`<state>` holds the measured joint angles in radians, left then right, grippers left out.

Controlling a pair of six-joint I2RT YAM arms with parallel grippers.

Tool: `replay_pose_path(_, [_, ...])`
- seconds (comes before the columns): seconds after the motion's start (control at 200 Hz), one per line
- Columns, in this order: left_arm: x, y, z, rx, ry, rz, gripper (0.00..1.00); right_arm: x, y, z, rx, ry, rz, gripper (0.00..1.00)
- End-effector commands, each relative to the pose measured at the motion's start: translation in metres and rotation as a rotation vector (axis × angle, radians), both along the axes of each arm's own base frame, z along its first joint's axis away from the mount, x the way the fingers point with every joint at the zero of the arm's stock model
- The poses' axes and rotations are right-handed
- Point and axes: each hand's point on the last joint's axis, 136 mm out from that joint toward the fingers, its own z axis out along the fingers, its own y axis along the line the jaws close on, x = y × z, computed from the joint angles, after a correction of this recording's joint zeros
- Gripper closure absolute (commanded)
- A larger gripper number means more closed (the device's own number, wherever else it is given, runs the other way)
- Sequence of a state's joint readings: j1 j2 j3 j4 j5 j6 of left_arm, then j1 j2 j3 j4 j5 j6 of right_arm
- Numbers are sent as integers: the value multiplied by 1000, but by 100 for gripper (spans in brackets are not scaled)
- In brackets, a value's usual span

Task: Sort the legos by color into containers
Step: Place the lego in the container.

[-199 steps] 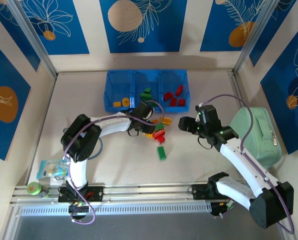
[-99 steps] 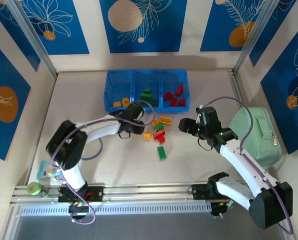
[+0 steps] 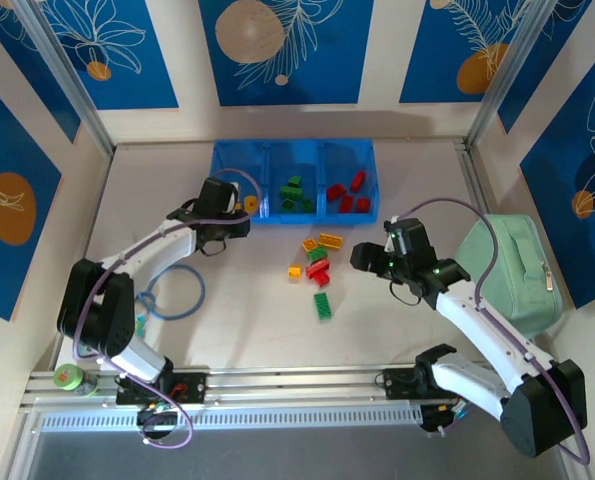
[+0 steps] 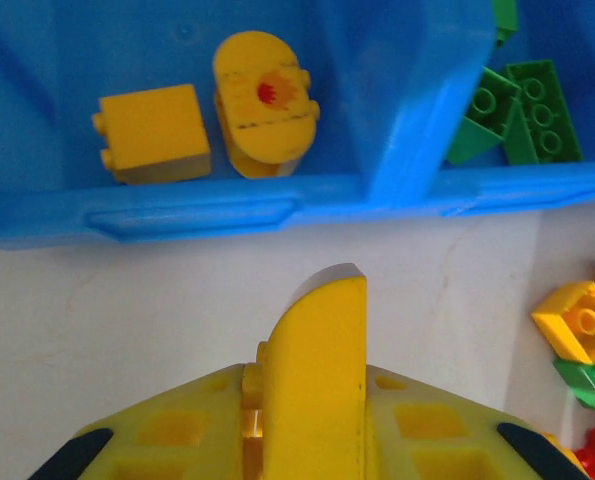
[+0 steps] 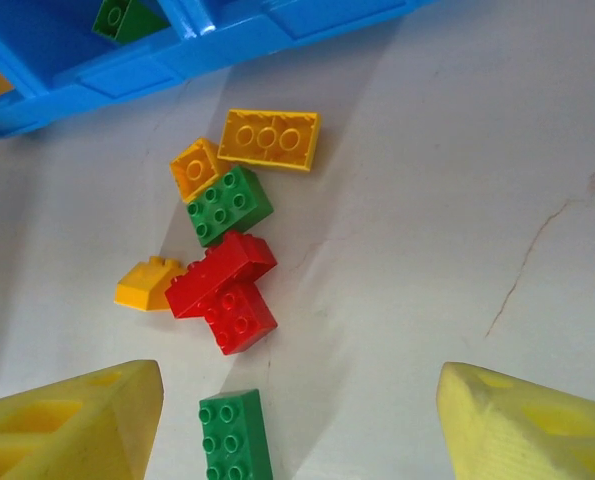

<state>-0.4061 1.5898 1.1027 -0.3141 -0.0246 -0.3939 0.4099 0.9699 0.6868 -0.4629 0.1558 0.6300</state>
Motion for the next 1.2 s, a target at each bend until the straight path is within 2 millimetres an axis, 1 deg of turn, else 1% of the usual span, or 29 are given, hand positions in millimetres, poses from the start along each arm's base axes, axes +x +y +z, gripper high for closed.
replay_pose_path(0.0, [25,5,11,-14,-16,20,73,-6,4,0,12,8,13,27])
replay_pose_path(0.125, [48,11,14,-1,-22,45,72,-8,5,1,5,7,19,27])
replay_pose_path(0.205, [61,14,15,37,-22,59,72,-8,6,2,7,8,22,27])
replay_pose_path(0.32, [77,17,10,58,-12,81,71,-9,10,2,11,8,31,27])
replay_pose_path(0.49, [89,18,1,56,-2,111,70,-11,18,0,2,16,62,28])
replay_pose_path(0.725, [108,26,-6,90,6,142,68,-13,30,-3,-10,23,96,28])
replay_pose_path(0.785, [112,27,-7,99,7,145,66,-14,33,-4,-14,24,105,28])
replay_pose_path(0.83, [114,27,-7,104,11,146,63,-15,36,-4,-19,25,113,28])
replay_pose_path(0.896, [115,26,-7,105,15,139,62,-16,39,-4,-27,26,127,28])
replay_pose_path(0.976, [113,25,0,94,10,138,59,-17,42,-6,-42,29,140,28])
replay_pose_path(1.051, [108,23,10,73,-9,138,52,-17,45,-5,-51,26,150,28])
replay_pose_path(1.121, [101,22,23,50,-39,135,45,-17,49,-6,-56,26,166,28])
replay_pose_path(1.196, [91,21,38,33,-72,131,41,-16,55,-6,-65,26,190,26])
